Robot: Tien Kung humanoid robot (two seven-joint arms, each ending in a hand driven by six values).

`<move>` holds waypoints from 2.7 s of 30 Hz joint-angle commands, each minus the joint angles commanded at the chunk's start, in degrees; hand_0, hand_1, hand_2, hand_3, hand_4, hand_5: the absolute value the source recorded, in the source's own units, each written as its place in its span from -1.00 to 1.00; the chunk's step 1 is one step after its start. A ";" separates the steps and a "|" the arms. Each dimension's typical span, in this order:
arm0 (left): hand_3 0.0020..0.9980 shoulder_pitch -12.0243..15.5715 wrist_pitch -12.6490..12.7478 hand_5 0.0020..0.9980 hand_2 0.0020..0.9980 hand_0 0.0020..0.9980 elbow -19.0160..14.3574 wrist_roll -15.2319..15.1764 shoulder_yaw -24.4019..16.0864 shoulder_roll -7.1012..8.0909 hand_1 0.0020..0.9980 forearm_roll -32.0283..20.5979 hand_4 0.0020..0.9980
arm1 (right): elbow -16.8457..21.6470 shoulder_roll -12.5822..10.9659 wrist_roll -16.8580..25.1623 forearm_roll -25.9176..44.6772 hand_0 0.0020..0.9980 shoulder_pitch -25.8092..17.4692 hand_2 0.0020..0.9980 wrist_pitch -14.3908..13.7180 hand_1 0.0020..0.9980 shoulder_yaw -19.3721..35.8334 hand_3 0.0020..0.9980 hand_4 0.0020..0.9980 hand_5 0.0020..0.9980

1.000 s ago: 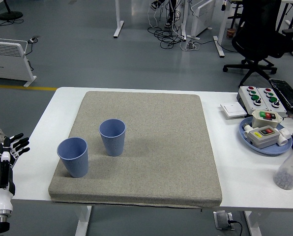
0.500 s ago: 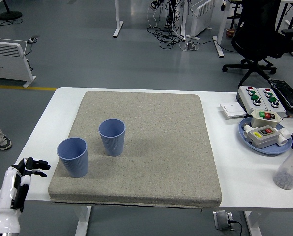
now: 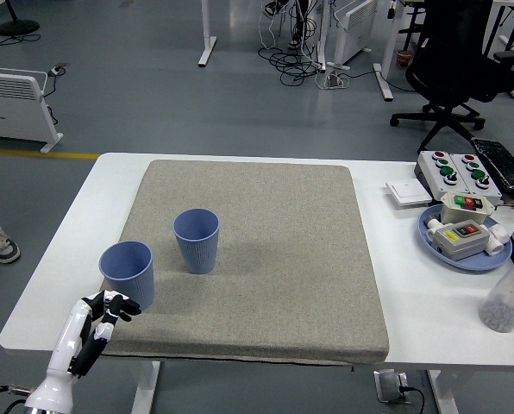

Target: Push cup pick cup insert cup

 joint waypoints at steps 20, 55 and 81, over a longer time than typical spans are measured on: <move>-0.04 -4.55 -1.14 1.00 0.06 0.05 7.32 4.45 0.74 -0.61 0.11 2.94 0.12 | -0.03 0.03 0.10 0.52 0.46 0.11 0.43 0.07 0.34 -0.34 0.21 -0.65 -0.21; 0.01 -12.54 -2.95 1.00 0.10 0.26 15.73 4.16 3.95 -0.49 0.20 2.26 0.15 | -0.03 0.28 -0.42 -1.03 0.47 -0.02 0.42 0.16 0.34 0.69 0.21 -0.65 -0.21; 0.01 -24.02 -3.35 1.00 0.12 0.27 26.45 3.58 7.24 -2.01 0.22 3.22 0.15 | -0.01 0.35 -0.77 -2.20 0.46 -0.05 0.42 0.47 0.34 1.35 0.21 -0.65 -0.21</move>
